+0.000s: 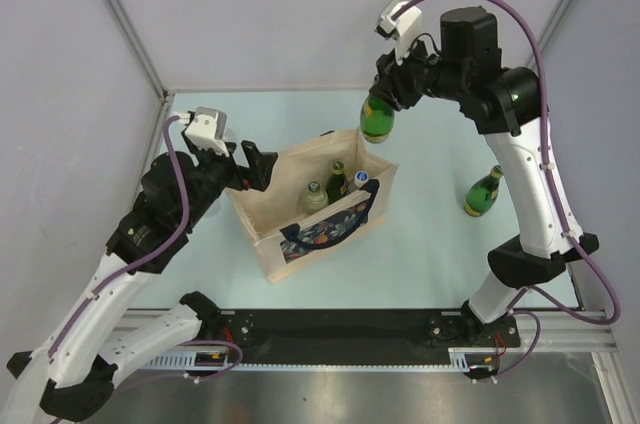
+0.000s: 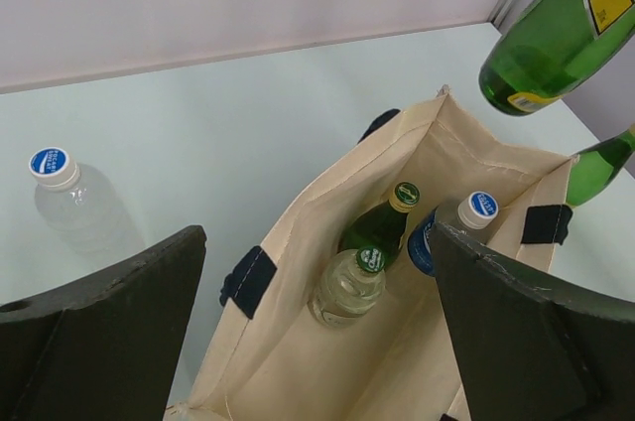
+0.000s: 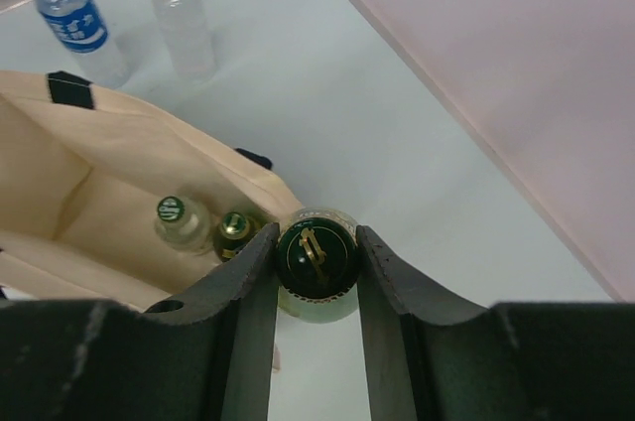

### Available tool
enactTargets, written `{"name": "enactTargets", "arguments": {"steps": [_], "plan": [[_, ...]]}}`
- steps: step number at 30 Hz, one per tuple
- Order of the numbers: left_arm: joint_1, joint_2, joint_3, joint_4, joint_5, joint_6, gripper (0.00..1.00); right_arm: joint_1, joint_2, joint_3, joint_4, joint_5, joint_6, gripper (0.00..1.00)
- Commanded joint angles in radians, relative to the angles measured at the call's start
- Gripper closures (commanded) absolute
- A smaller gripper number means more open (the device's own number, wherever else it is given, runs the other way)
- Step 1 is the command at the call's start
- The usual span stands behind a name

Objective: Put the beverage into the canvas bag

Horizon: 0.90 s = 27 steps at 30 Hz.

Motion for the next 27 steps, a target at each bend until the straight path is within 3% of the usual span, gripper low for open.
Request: {"name": "enactTargets", "arguments": {"steps": [1, 19, 27], "plan": [[0.005, -0.025, -0.010, -0.009, -0.024, -0.015, 0.00, 0.087, -0.070, 0.091, 0.181, -0.020, 0.028, 1.00], [0.003, -0.125, -0.059, -0.167, -0.099, -0.069, 0.00, 0.329, 0.020, -0.011, 0.324, -0.180, 0.078, 1.00], [0.003, -0.196, -0.082, -0.277, -0.185, -0.228, 0.00, 0.377, 0.066, -0.073, 0.440, -0.216, 0.093, 1.00]]}}
